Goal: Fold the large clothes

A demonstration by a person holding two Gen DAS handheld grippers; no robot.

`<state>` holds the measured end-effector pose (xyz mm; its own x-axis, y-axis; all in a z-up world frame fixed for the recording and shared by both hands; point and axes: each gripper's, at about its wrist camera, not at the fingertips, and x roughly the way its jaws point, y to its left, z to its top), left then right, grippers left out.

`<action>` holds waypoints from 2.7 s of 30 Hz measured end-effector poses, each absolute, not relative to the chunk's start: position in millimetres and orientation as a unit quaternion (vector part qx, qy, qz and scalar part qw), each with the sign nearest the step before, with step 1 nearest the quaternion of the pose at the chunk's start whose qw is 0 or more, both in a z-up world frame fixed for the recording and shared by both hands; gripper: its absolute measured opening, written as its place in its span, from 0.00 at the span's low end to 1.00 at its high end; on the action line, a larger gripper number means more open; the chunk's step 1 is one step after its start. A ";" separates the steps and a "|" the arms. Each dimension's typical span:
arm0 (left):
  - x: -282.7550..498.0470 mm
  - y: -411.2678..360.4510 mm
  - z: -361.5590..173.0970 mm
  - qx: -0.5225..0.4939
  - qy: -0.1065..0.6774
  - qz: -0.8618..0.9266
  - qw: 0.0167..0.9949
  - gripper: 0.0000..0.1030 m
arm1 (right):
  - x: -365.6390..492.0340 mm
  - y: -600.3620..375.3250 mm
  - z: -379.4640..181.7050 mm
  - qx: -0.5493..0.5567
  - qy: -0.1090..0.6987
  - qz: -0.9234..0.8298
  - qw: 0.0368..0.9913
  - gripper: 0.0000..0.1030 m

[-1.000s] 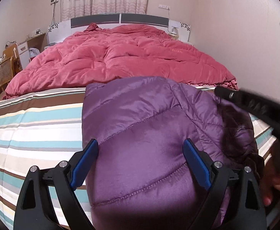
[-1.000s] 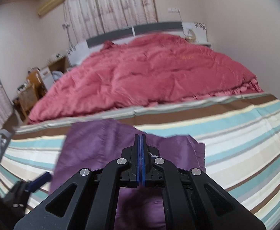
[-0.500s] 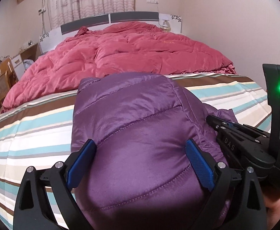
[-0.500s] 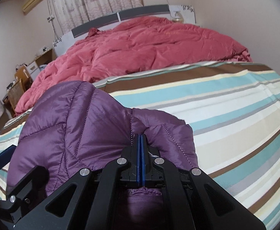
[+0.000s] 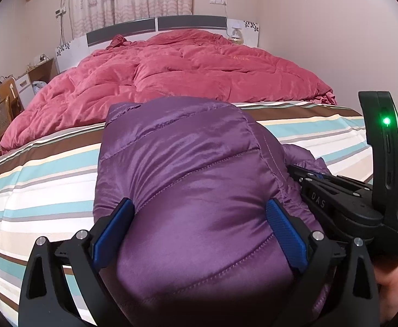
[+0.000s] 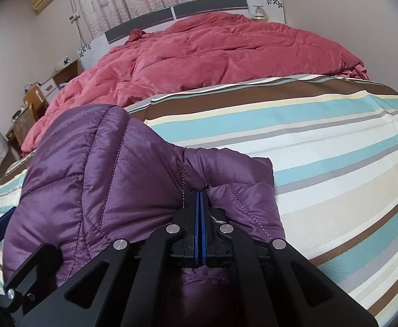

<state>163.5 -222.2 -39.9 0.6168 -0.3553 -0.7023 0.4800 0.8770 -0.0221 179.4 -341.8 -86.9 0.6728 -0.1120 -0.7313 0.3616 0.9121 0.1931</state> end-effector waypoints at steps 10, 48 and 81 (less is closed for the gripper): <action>175.6 -193.7 -5.2 0.063 0.374 -0.211 0.901 0.96 | 126.4 -335.7 -42.4 0.179 0.322 -0.098 0.924 0.80; 181.8 -149.1 -41.2 0.019 0.457 -0.259 0.851 0.98 | 85.0 -366.1 -64.1 0.293 0.369 -0.086 0.878 0.85; 165.2 -148.8 -54.1 0.033 0.478 -0.353 0.803 0.69 | 89.1 -366.5 -115.4 0.436 0.372 0.058 0.818 0.38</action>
<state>165.2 -148.8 -54.1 0.2926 -0.5363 -0.7917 0.5988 0.7482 -0.2855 89.1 -366.5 -115.4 0.7167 0.4192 -0.5573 0.2287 0.6136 0.7558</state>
